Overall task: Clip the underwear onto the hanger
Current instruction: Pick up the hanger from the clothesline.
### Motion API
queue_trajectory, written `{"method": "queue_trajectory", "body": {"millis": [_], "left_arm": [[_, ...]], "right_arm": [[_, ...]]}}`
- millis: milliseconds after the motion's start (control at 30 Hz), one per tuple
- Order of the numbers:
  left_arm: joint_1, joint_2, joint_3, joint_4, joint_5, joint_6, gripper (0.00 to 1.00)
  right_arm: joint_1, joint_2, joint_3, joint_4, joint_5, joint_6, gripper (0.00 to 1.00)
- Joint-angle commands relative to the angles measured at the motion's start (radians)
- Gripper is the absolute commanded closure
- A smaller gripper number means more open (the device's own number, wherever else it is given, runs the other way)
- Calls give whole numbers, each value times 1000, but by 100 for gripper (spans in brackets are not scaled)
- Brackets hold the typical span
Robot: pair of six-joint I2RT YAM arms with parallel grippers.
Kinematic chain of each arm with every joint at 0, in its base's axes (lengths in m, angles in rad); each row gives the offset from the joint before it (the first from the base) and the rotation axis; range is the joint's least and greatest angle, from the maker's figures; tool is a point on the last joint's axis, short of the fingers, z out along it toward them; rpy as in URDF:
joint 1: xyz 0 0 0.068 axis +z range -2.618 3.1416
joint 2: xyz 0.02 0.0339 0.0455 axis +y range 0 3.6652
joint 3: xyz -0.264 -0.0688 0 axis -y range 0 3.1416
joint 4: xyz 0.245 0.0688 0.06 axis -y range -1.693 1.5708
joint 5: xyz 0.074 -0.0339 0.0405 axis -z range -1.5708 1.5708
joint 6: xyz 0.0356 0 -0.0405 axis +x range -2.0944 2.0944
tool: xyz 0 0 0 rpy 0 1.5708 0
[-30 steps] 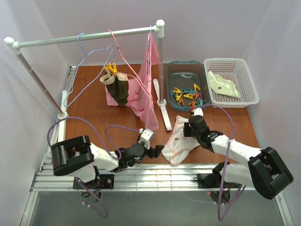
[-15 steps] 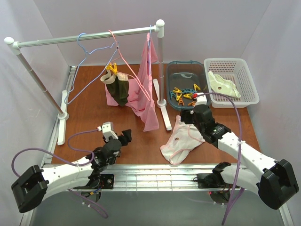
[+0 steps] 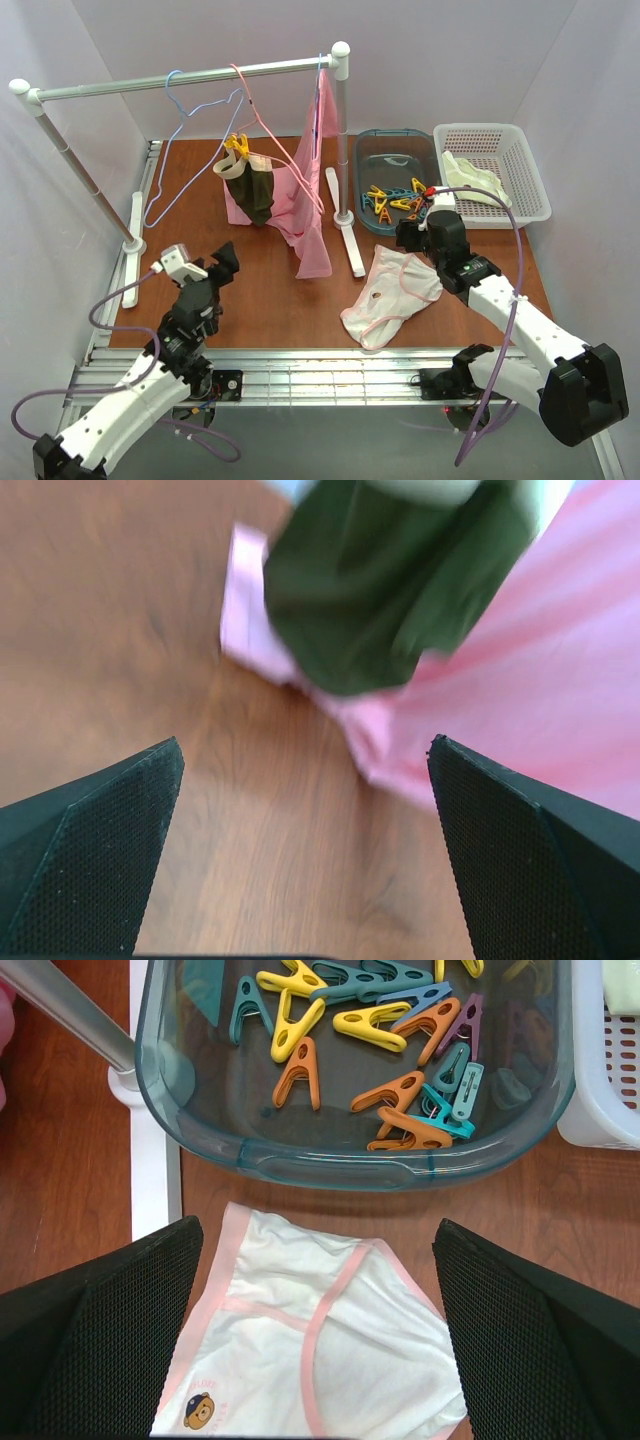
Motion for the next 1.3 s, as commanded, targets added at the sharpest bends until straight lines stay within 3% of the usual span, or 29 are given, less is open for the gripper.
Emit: {"method": "queue_trajectory", "body": {"millis": [0,67,300,433,600,800,1100,1267], "left_arm": [[7,-123,119,-204,-152,110,10],[-1,-165,174,-293,-238,107,11],[-5,-197,199,-258,-358,156,11],[-5,-202,234,-113,-366,318,12],[-5,-56,403,-20,-335,499,13],[-5,131,627,90,-219,725,11],[5,409,1007,-100,3,822,11],[157,541,1150,-278,221,744,11]], "right_arm": [[-36,4,22,27,-67,-18,15],[-41,6,18,39,-80,-17,15],[-44,-2,11,43,-109,-18,15],[-47,-4,13,43,-118,-17,15],[-47,-13,5,39,-129,-17,15],[-50,-31,2,36,-141,-17,15],[-52,-56,-9,37,-175,-13,15],[-52,-91,-18,33,-183,-12,15]]}}
